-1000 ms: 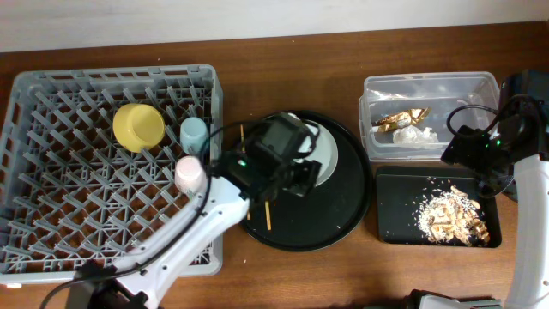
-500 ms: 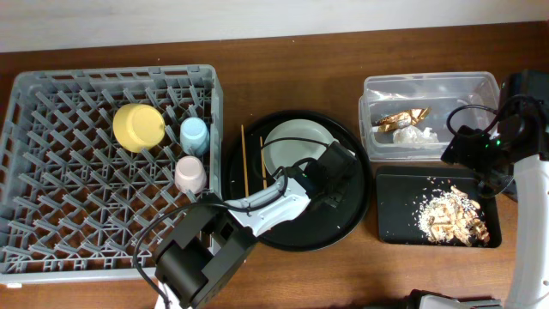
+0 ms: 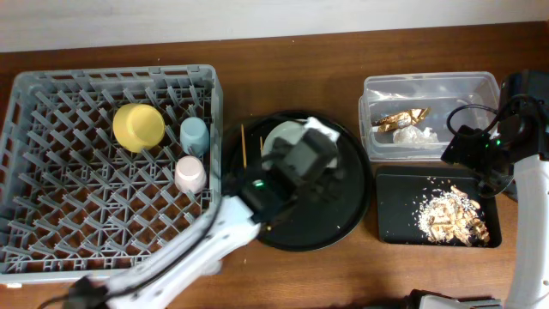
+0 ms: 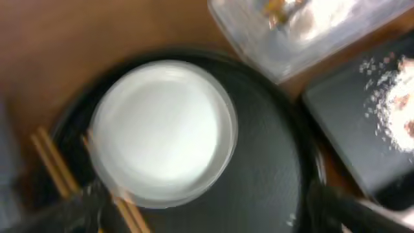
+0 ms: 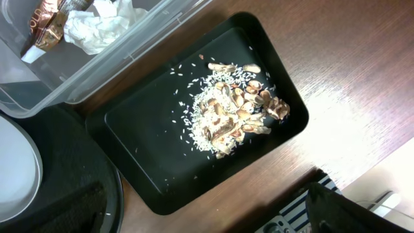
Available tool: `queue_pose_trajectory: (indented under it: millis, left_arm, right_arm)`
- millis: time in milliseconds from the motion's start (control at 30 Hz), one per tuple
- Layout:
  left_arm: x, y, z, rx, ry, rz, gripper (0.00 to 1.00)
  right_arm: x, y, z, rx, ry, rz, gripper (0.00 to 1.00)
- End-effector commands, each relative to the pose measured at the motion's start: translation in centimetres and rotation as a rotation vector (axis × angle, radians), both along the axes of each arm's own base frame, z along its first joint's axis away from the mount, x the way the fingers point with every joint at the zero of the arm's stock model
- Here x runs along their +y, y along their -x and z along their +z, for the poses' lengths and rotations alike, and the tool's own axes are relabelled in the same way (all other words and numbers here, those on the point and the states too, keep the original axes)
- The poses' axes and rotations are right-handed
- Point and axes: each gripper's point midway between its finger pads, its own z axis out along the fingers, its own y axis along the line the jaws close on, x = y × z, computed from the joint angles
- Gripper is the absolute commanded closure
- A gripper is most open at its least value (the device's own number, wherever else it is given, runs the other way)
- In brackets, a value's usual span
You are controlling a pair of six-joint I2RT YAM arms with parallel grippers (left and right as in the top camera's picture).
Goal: Sort waste into correct bins and load items into the dishwasher rack
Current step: 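Reach the left gripper toward the chopsticks on the round tray, then close the left gripper on one wooden chopstick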
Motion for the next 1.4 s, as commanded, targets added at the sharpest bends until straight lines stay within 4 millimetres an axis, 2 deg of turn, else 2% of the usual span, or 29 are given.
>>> queue_pose_trajectory:
  millis: [0,33,67,100,133,167,200,233,300,333,433,567,767,967,1067,1133,1233,1300,1367]
  left_arm:
    - [6.8,-0.1,-3.5,0.141,-0.15,0.199,0.35]
    - [8.8,0.1,-5.2,0.21,-0.177,0.28,0.77]
    - [9.6,0.3,-7.3,0.267,-0.184,0.306,0.86]
    - [9.5,0.5,-8.2,0.298,-0.181,0.299,0.46]
    - [9.5,0.5,-8.6,0.3,-0.193,0.29,0.36]
    - [9.3,0.3,-9.0,0.301,-0.194,0.292,0.36]
    - [9.2,0.1,-9.5,0.307,-0.191,0.308,0.47]
    - [9.9,-0.3,-10.1,0.303,-0.194,0.409,0.59]
    - [11.8,-1.1,-11.4,0.265,-0.223,0.588,0.61]
    - [12.0,-1.2,-12.0,0.266,-0.23,0.616,0.6]
    - [12.2,-1.0,-14.5,0.301,-0.285,0.62,0.62]
    - [12.9,-1.6,-17.2,0.284,-0.357,0.653,0.72]
    - [13.1,-2.1,-17.5,0.262,-0.361,0.671,0.73]
    - [13.5,-2.0,-19.6,0.271,-0.411,0.674,0.73]
    - [13.5,-2.1,-19.6,0.268,-0.411,0.675,0.74]
    - [13.5,-2.0,-19.6,0.269,-0.411,0.674,0.84]
    - [13.5,-2.0,-19.6,0.269,-0.411,0.674,0.87]
    - [13.5,-2.0,-19.4,0.269,-0.409,0.674,0.93]
    - [13.2,-2.4,-17.9,0.254,-0.385,0.675,0.98]
  right_arm:
    - [-0.4,0.0,0.3,-0.004,0.012,-0.016,0.01]
    - [-0.4,0.0,0.3,-0.004,0.012,-0.016,0.01]
    - [-0.4,0.0,0.3,-0.005,0.012,-0.016,0.01]
    - [-0.4,0.0,0.3,-0.004,0.012,-0.016,0.01]
    - [-0.4,0.0,0.3,-0.004,0.012,-0.016,0.01]
    - [-0.4,0.0,0.3,-0.004,0.012,-0.016,0.01]
    - [-0.4,0.0,0.3,-0.004,0.012,-0.016,0.01]
    - [-0.4,0.0,0.3,-0.004,0.012,-0.016,0.02]
    - [-0.4,0.0,0.3,-0.004,0.012,-0.016,0.01]
    - [-0.4,0.0,0.3,-0.004,0.012,-0.016,0.01]
    - [-0.4,0.0,0.3,-0.004,0.012,-0.016,0.01]
    - [-0.4,0.0,0.3,-0.004,0.012,-0.016,0.01]
    - [-0.4,0.0,0.3,-0.004,0.012,-0.016,0.01]
    - [-0.4,0.0,0.3,-0.004,0.012,-0.016,0.01]
    - [-0.4,0.0,0.3,-0.004,0.012,-0.016,0.01]
    - [-0.4,0.0,0.3,-0.004,0.012,-0.016,0.01]
    - [-0.4,0.0,0.3,-0.004,0.012,-0.016,0.01]
    - [-0.4,0.0,0.3,-0.004,0.012,-0.016,0.01]
    - [-0.4,0.0,0.3,-0.005,0.012,-0.016,0.01]
